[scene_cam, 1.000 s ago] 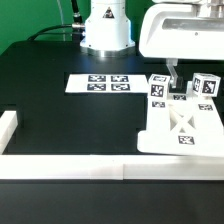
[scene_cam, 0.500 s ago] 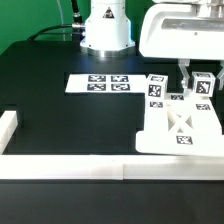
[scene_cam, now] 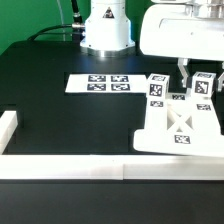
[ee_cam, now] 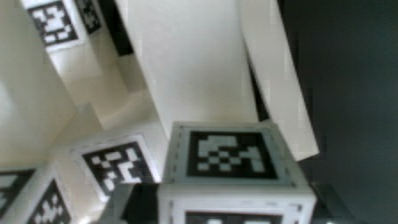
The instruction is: Assemble chair
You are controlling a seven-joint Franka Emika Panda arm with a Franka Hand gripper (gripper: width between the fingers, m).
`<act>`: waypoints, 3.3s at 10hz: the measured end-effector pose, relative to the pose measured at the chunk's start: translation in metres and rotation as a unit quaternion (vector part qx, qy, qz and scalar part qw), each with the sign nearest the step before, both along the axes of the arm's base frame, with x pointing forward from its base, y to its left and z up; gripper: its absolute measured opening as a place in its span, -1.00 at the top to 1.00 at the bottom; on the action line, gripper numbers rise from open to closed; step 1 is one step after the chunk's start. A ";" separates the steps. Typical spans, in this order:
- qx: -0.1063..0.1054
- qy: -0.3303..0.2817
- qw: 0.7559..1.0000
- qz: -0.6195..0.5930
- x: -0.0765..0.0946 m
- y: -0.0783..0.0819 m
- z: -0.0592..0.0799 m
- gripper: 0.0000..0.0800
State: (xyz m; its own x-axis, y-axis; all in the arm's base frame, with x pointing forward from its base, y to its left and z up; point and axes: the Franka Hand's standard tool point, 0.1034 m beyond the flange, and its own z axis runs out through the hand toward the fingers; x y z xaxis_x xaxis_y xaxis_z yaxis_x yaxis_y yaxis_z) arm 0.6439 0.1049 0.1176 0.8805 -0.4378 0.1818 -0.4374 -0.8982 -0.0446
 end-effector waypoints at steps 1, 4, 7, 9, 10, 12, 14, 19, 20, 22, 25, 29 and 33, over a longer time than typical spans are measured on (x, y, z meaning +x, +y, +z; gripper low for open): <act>0.003 -0.001 1.000 -0.014 0.000 0.000 0.000 0.29; 0.024 -0.005 0.992 -0.124 0.000 0.001 0.000 0.29; 0.042 -0.008 0.975 -0.216 0.000 0.002 0.000 0.29; 0.056 -0.009 0.960 -0.273 -0.001 0.003 0.000 0.29; 0.063 -0.010 0.951 -0.303 -0.001 0.003 -0.001 0.29; 0.076 -0.010 0.933 -0.352 -0.001 0.005 -0.001 0.29; 0.091 -0.009 0.908 -0.409 -0.001 0.007 -0.001 0.29; 0.068 0.006 0.949 -0.308 0.000 0.011 0.003 -0.46; 0.057 0.009 0.964 -0.260 0.001 0.014 0.005 -0.60; 0.044 0.009 0.982 -0.181 0.004 0.017 0.005 -0.62; 0.020 0.013 0.998 -0.061 0.003 0.018 0.004 -0.62; -0.009 0.017 0.997 0.069 0.002 0.017 0.003 -0.62; -0.045 0.018 0.975 0.218 0.002 0.014 0.000 -0.62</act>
Offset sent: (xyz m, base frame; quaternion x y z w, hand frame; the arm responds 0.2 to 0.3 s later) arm 0.0000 0.0000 0.0000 0.0000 0.0000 0.1938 0.9810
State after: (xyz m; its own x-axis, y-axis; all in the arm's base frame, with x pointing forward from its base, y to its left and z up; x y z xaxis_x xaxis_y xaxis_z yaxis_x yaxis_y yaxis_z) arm 0.6455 0.1192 0.1176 0.9858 -0.0052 0.1678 -0.0139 -0.9986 0.0511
